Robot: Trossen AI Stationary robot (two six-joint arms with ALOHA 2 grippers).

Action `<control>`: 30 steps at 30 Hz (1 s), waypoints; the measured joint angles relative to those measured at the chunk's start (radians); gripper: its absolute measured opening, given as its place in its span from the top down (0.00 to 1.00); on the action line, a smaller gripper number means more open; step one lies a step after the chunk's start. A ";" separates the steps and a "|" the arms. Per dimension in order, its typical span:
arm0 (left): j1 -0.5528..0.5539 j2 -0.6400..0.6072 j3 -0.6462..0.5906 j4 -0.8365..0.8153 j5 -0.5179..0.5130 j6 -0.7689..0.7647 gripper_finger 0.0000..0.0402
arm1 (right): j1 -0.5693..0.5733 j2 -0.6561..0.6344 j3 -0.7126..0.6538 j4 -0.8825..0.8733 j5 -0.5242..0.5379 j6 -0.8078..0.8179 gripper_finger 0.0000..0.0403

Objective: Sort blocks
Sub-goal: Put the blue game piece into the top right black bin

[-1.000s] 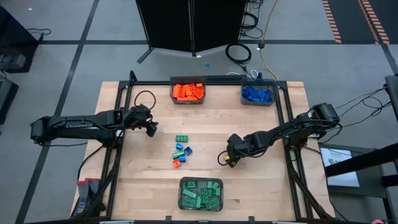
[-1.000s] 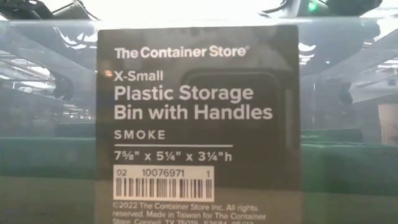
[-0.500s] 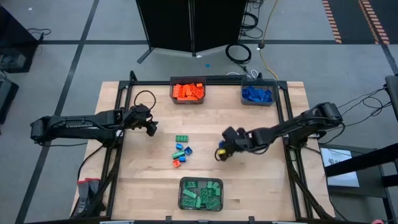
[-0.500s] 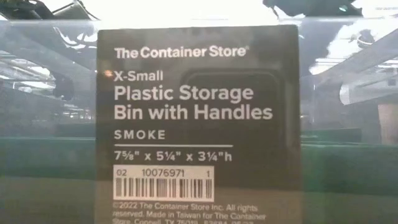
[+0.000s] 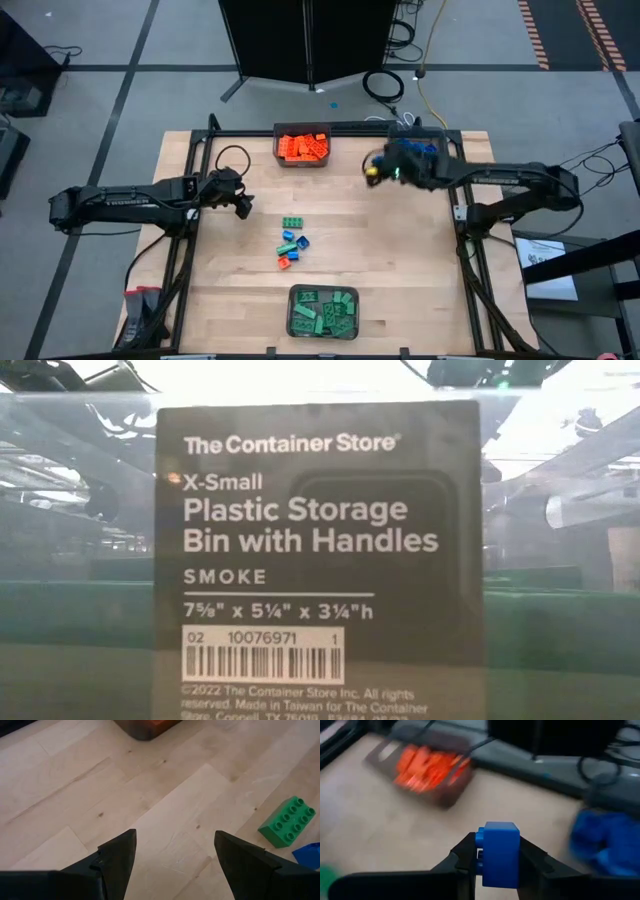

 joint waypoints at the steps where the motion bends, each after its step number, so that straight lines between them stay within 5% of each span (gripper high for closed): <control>1: 0.000 0.000 0.000 0.000 0.000 0.000 0.33 | -0.038 -0.011 0.001 0.002 -0.001 -0.011 0.81; 10: 0.000 0.000 0.000 0.000 -0.028 0.000 0.33 | -0.347 0.027 0.001 -0.171 -0.007 -0.037 0.82; 17: 0.000 0.000 0.000 0.001 -0.038 0.000 0.33 | -0.487 0.118 0.000 -0.139 -0.043 -0.125 0.81; 25: 0.000 0.000 0.000 0.001 -0.040 -0.029 0.33 | -0.527 0.139 0.000 -0.009 -0.236 -0.288 0.34; 30: 0.000 0.000 0.000 0.001 -0.047 -0.084 0.33 | -0.502 0.110 0.000 0.128 -0.515 -0.377 0.21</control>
